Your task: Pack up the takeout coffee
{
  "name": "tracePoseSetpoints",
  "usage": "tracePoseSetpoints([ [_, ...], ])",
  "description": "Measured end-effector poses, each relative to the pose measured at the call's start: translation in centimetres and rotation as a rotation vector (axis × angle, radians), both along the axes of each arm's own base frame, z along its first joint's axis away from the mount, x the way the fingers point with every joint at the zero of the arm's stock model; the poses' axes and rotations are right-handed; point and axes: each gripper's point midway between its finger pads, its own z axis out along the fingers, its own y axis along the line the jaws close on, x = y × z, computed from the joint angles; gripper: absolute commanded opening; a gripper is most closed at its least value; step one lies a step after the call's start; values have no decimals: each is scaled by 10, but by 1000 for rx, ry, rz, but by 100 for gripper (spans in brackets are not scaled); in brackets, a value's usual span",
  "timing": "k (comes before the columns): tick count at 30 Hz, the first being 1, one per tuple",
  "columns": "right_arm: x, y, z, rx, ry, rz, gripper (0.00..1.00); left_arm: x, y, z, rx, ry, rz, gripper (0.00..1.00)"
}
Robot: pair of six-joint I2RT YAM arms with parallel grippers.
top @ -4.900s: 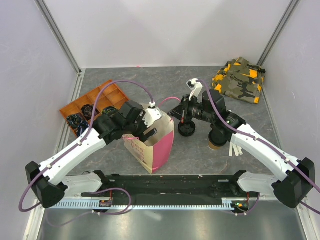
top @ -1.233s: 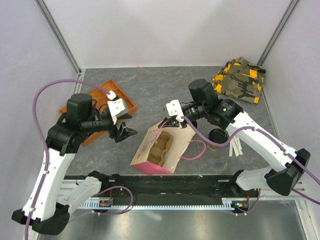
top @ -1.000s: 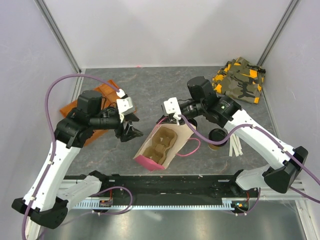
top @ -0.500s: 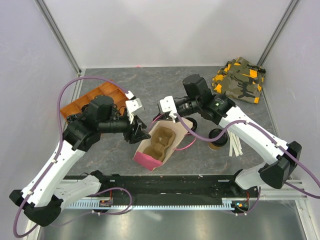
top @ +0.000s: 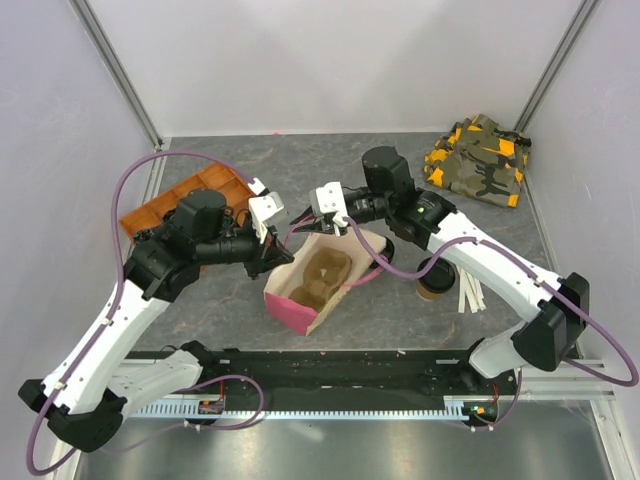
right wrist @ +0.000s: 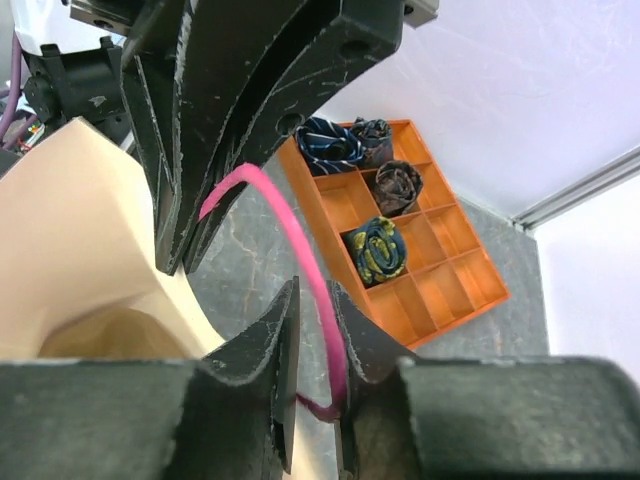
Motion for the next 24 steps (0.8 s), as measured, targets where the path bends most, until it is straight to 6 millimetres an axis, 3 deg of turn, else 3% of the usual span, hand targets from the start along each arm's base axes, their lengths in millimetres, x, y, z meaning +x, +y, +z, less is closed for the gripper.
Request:
tracePoseSetpoints([
  [2, 1, -1, -6, -2, 13, -10, 35, 1, 0, -4, 8, 13, 3, 2],
  [3, 0, -2, -10, -7, 22, -19, 53, 1, -1, -5, 10, 21, 5, 2],
  [6, 1, -11, -17, -23, 56, -68, 82, 3, -3, -16, 28, 58, 14, 2],
  [8, 5, -19, -13, -20, 80, -124, 86, 6, -5, -21, 35, 80, 22, 2],
  [13, 28, -56, 22, 44, 113, -322, 90, 14, -11, -25, 33, 109, 61, 2],
  [17, 29, -80, 50, 101, 118, -415, 81, 21, -8, -23, 35, 105, 110, 2],
  [20, 25, -85, 62, 125, 132, -429, 55, 28, -4, -17, 49, 83, 151, 2],
  [21, 26, -84, 63, 127, 134, -430, 41, 30, -3, -14, 49, 75, 161, 2],
  [24, 28, -84, 59, 115, 174, -434, 20, 36, 2, 2, 56, 40, 188, 2],
])
